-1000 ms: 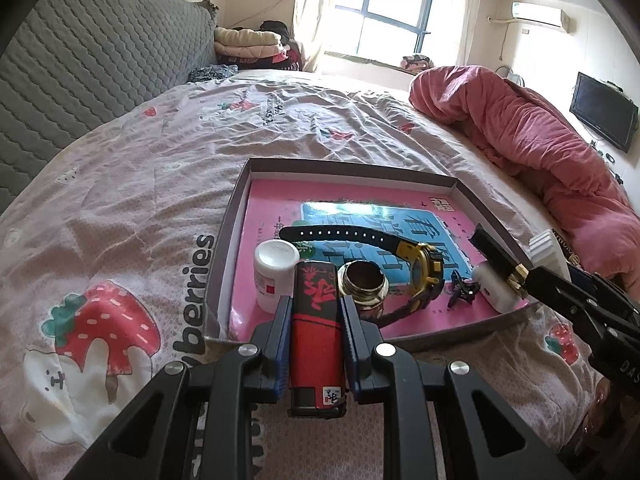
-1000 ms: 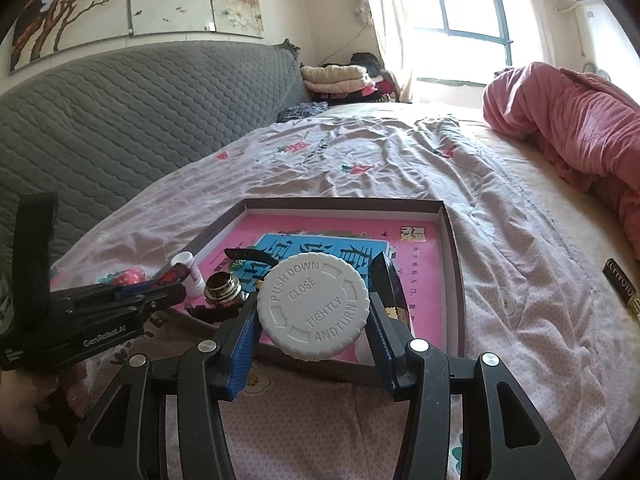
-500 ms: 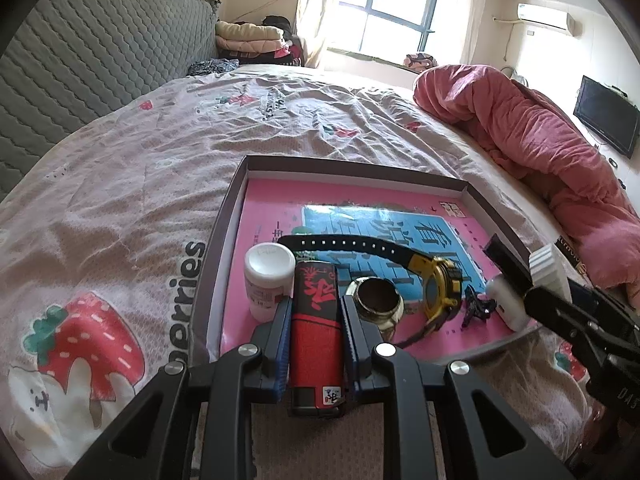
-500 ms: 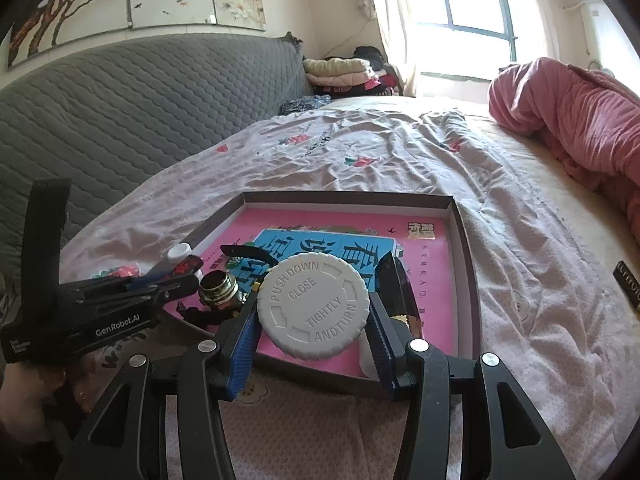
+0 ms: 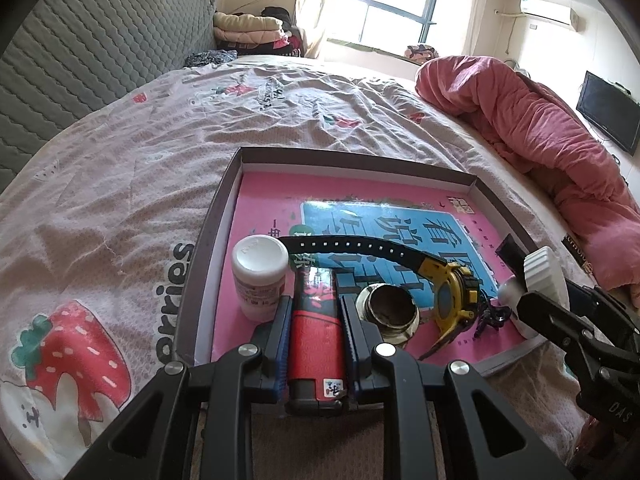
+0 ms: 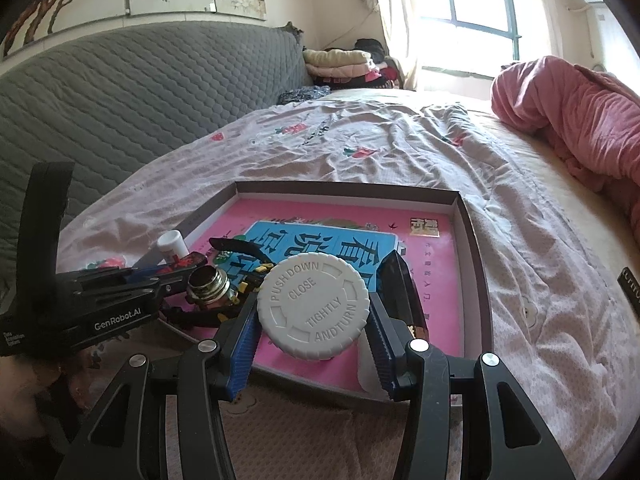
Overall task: Organize rigid objects
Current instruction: 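Lower the red lighter beside the white bottle while the right lowers the white cap into the box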
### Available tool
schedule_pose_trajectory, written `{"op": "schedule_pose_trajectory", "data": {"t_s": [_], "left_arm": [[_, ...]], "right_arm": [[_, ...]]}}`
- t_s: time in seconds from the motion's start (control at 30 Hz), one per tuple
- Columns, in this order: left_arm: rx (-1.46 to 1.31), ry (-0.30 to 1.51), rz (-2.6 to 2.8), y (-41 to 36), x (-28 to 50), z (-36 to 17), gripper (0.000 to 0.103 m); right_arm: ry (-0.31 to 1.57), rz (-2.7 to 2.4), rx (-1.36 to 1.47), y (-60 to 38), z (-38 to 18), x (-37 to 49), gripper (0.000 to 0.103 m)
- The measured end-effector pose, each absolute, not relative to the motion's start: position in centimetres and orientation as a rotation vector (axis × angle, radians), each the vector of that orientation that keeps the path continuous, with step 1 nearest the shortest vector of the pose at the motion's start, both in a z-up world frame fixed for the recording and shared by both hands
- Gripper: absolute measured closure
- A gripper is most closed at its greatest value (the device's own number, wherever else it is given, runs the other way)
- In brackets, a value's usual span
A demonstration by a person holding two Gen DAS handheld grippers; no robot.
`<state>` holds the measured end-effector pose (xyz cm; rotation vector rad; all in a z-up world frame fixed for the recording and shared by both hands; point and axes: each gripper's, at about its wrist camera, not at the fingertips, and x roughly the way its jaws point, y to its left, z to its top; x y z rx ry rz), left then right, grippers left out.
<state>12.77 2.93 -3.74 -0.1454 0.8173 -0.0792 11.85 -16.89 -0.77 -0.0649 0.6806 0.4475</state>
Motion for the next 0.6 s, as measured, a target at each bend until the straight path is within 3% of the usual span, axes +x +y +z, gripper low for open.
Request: {"op": "schedule_pose_trajectory", "data": {"t_s": [0.6], "left_arm": [[-0.112, 0.840, -0.085, 2.4, 13.3, -4.4, 0.080]], "right_arm": [[0.683, 0.431, -0.132, -15.8, -1.5, 13.0, 0.051]]}}
